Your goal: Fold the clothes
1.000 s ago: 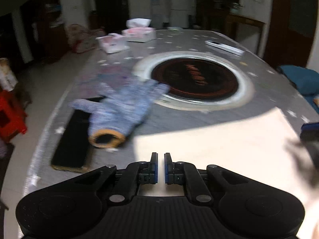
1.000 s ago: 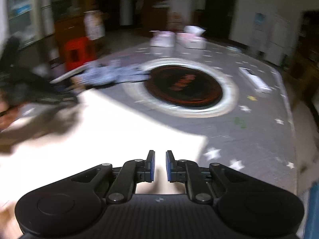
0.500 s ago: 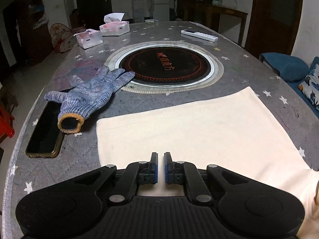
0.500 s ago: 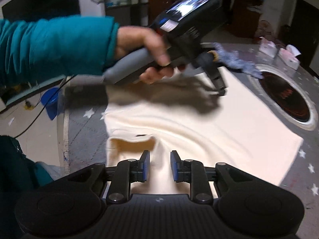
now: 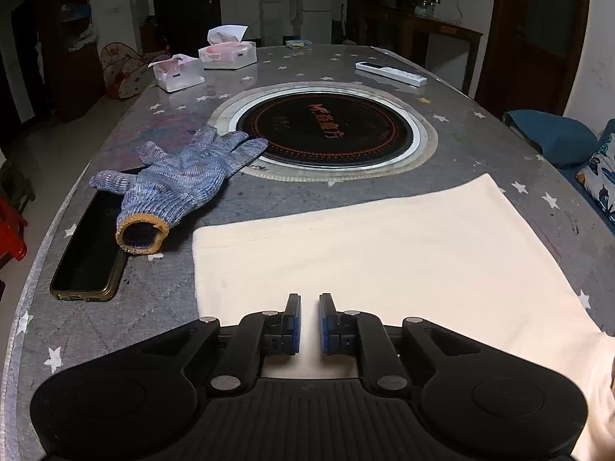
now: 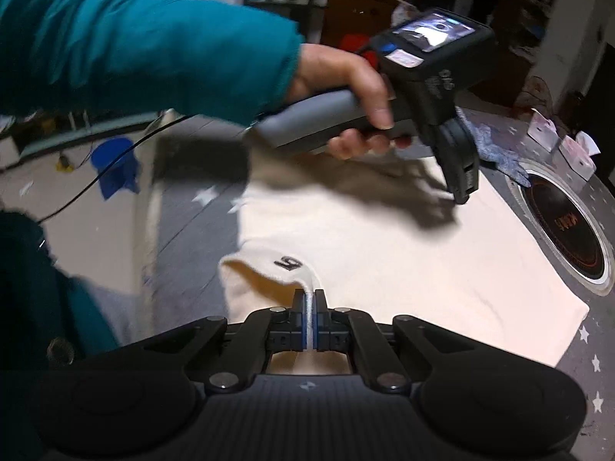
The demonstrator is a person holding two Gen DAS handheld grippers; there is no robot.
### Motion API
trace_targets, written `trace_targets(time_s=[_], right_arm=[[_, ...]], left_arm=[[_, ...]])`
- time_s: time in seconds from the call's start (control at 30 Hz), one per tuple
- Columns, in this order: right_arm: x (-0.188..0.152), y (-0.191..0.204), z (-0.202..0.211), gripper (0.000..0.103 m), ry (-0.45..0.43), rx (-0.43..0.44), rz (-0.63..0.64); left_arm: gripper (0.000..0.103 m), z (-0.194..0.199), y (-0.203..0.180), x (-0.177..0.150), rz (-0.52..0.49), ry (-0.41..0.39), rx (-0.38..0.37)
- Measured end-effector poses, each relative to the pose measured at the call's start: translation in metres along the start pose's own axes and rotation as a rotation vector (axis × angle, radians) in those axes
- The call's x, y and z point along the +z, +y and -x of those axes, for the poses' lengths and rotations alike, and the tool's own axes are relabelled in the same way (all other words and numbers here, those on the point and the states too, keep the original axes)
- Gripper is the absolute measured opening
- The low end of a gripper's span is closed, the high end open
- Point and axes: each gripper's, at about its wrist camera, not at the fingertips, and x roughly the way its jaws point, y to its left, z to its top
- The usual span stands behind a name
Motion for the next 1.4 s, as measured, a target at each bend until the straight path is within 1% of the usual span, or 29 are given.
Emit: trace_targets(time_s=[0.07, 0.17, 0.23, 0.33, 0.43, 0.57, 0.7, 0.77, 0.8, 0.87, 0.9, 0.93, 0.97, 1.07, 1.13, 1.2, 1.3, 1.33, 1.37, 1.4], right_arm=[[-0.006, 0.006, 0.002, 0.002, 0.019, 0.002, 0.003], [-0.011, 0.011, -0.001, 0.003, 0.025, 0.013, -0.018], [-0.015, 0.013, -0.003, 0.006, 0.025, 0.025, -0.047], [-0.021, 0.013, 0.009, 0.007, 0.009, 0.034, -0.091], [-0.032, -0.001, 0.032, 0.008, -0.024, 0.006, -0.210], [-0.057, -0.023, 0.063, 0.009, -0.039, -0.133, -0.352], [-0.096, -0.049, 0.085, 0.009, 0.002, -0.313, -0.503], [-0.119, -0.061, 0.095, 0.009, 0.023, -0.386, -0.587], [-0.130, -0.067, 0.100, 0.009, 0.033, -0.422, -0.628], [-0.151, -0.080, 0.109, 0.009, 0.056, -0.488, -0.709], [-0.161, -0.086, 0.113, 0.011, 0.067, -0.521, -0.749], [-0.170, -0.093, 0.116, 0.012, 0.069, -0.548, -0.780], [-0.180, -0.099, 0.119, 0.015, 0.069, -0.576, -0.812], [-0.198, -0.116, 0.125, 0.016, 0.064, -0.626, -0.864], [-0.208, -0.127, 0.125, 0.017, 0.059, -0.636, -0.892], [-0.215, -0.135, 0.122, 0.021, 0.067, -0.635, -0.900], [-0.219, -0.143, 0.116, 0.021, 0.074, -0.625, -0.898], [-0.219, -0.143, 0.113, 0.021, 0.072, -0.619, -0.894], [-0.218, -0.146, 0.113, 0.018, 0.072, -0.609, -0.890], [-0.217, -0.146, 0.113, 0.012, 0.072, -0.601, -0.887]], left_arm=[[0.013, 0.000, -0.001, 0.000, 0.000, -0.006, 0.006], [0.014, 0.000, 0.000, -0.001, 0.003, -0.011, 0.012], [0.016, 0.002, 0.000, -0.001, 0.008, -0.011, 0.014], [0.016, 0.013, -0.003, -0.005, 0.006, -0.021, -0.004], [0.016, 0.031, -0.014, -0.013, -0.016, -0.047, -0.060], [0.018, 0.053, -0.040, -0.031, -0.063, -0.058, -0.158], [0.027, 0.073, -0.071, -0.053, -0.122, -0.057, -0.260], [0.028, 0.081, -0.087, -0.062, -0.150, -0.054, -0.303], [0.028, 0.085, -0.094, -0.064, -0.157, -0.057, -0.321], [0.032, 0.092, -0.107, -0.066, -0.172, -0.065, -0.357], [0.037, 0.095, -0.114, -0.066, -0.184, -0.072, -0.373], [0.040, 0.097, -0.122, -0.065, -0.201, -0.082, -0.386], [0.041, 0.098, -0.129, -0.064, -0.215, -0.088, -0.393], [0.042, 0.099, -0.150, -0.060, -0.251, -0.097, -0.411], [0.042, 0.093, -0.161, -0.058, -0.261, -0.086, -0.417], [0.042, 0.087, -0.172, -0.058, -0.285, -0.077, -0.413], [0.042, 0.079, -0.181, -0.058, -0.300, -0.063, -0.407], [0.040, 0.077, -0.184, -0.058, -0.304, -0.058, -0.406], [0.040, 0.074, -0.186, -0.058, -0.309, -0.053, -0.404], [0.040, 0.073, -0.188, -0.058, -0.310, -0.048, -0.408]])
